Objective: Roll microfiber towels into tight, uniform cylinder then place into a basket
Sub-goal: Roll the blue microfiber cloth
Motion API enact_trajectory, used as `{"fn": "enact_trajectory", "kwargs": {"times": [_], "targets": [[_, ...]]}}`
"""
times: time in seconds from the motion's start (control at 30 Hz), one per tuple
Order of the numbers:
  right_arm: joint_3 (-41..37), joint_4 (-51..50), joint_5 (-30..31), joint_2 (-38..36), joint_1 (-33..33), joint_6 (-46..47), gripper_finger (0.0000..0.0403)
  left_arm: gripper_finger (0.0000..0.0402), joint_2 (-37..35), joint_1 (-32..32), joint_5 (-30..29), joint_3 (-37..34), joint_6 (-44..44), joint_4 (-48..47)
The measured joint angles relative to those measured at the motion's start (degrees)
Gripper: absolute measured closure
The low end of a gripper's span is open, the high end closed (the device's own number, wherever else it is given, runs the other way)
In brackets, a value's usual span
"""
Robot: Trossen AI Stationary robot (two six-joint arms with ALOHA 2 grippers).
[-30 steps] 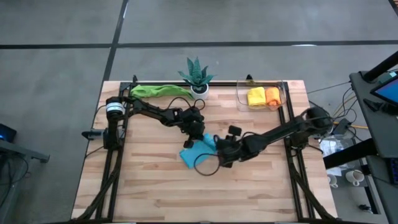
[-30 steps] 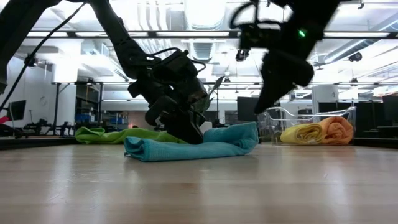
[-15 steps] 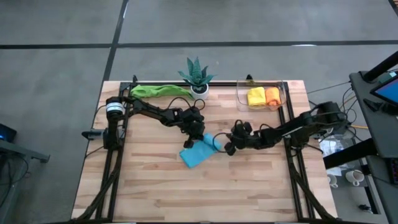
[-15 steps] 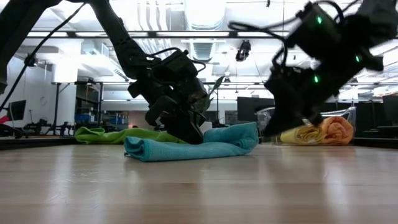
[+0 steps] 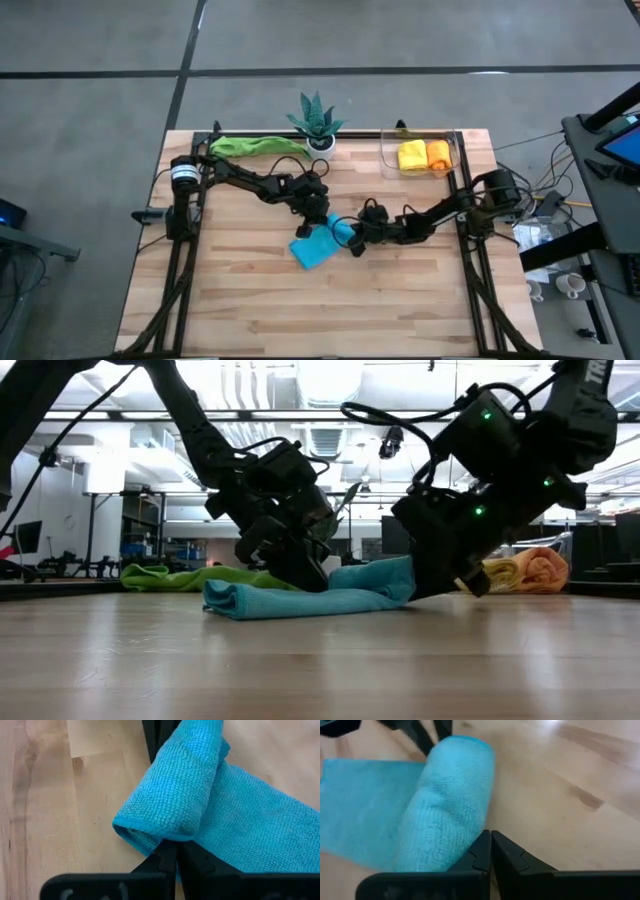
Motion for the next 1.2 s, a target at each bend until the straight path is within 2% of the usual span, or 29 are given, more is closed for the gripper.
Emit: {"fn": "enact_trajectory", "kwargs": {"times": [0.17, 0.5, 0.83, 0.97, 1.2], "targets": [[-0.14, -1.14, -2.46, -2.85, 2.21, 0.17, 0.0395, 0.0402, -0.05, 0.0, -0.11, -0.88, 0.02, 0.53], [3.06, -2.0, -1.33, -2.95, 4.07, -2.95, 0.0395, 0.0402, -0.09, 0.0, -0.51, -1.38, 0.0, 1.39], [7.98, -22.82, 9.62, -3.43, 3.94, -3.98, 0.0395, 0.0402, -0.09, -0.01, -0.61, -1.41, 0.02, 1.64], [8.55, -20.9, 10.76, -3.39, 3.35, -5.47, 0.0395, 0.0402, -0.09, -0.01, -0.61, -1.47, 0.02, 2.04], [8.35, -14.79, 8.04, -3.39, 2.84, -8.35, 0.0395, 0.0402, -0.04, 0.0, -1.07, -1.5, 0.02, 2.68]]}}
